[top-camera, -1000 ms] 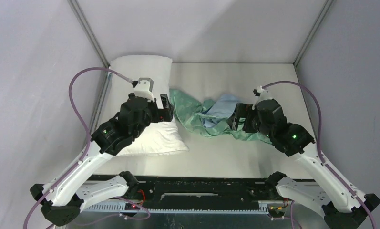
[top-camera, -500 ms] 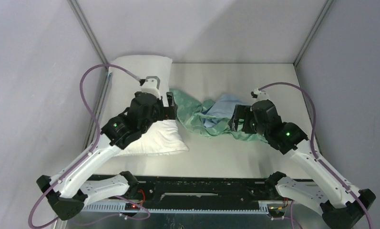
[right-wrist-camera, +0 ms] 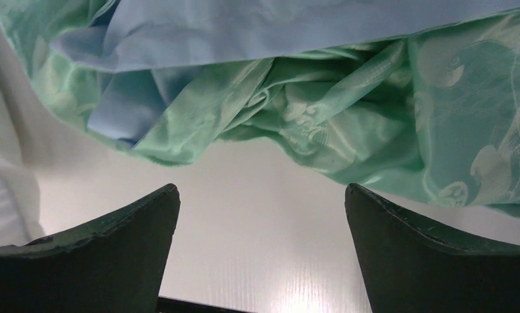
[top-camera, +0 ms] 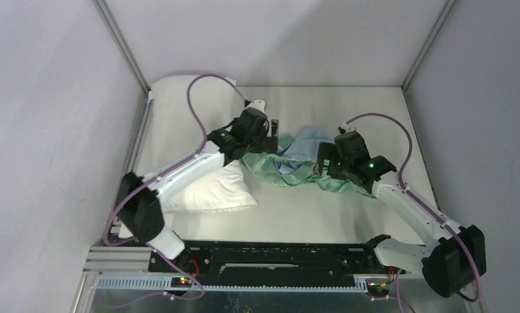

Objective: Put the pillow into the pillowcase

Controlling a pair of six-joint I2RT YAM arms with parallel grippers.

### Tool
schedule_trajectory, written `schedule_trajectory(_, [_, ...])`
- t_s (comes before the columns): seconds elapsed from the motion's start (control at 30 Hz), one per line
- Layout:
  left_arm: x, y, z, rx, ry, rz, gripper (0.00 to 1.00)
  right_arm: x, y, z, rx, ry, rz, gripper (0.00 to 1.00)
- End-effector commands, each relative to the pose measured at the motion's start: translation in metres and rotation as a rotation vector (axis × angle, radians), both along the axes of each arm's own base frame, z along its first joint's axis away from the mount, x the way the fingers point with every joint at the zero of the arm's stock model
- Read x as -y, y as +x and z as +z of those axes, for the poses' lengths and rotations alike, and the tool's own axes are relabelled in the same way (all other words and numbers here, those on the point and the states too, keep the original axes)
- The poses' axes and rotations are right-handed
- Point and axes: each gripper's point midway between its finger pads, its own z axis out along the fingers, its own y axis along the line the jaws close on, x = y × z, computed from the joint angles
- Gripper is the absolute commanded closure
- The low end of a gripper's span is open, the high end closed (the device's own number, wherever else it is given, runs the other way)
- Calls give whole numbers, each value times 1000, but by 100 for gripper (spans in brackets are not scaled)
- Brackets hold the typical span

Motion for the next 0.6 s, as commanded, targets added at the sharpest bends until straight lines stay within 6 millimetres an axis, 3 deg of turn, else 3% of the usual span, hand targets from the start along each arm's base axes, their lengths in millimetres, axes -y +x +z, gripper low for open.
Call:
schedule_trajectory(0.0, [32, 22, 0, -16, -100, -3, 3, 3, 29, 4, 66, 21, -65, 0])
schedule_trajectory(0.07, [25, 30, -17, -45, -82, 40, 5, -3, 36, 3, 72, 39, -58, 2])
schedule_trajectory(0.13, [5, 40, -37, -78, -50, 112, 5, -18, 41, 4, 79, 65, -30, 4])
schedule_trajectory(0.23, [-36, 49, -70, -158, -31, 228, 11, -43, 49, 9, 103, 17, 25, 4])
schedule_trajectory(0.33, [-84, 41, -96, -203, -7, 353, 13, -70, 60, 14, 134, -23, 95, 3])
schedule_trajectory(0.43, [-125, 33, -104, -204, -9, 456, 13, -97, 74, 9, 143, -76, 159, 3])
schedule_trajectory(0.57, [-158, 29, -99, -198, 8, 512, 13, -133, 98, 9, 168, -164, 239, 1])
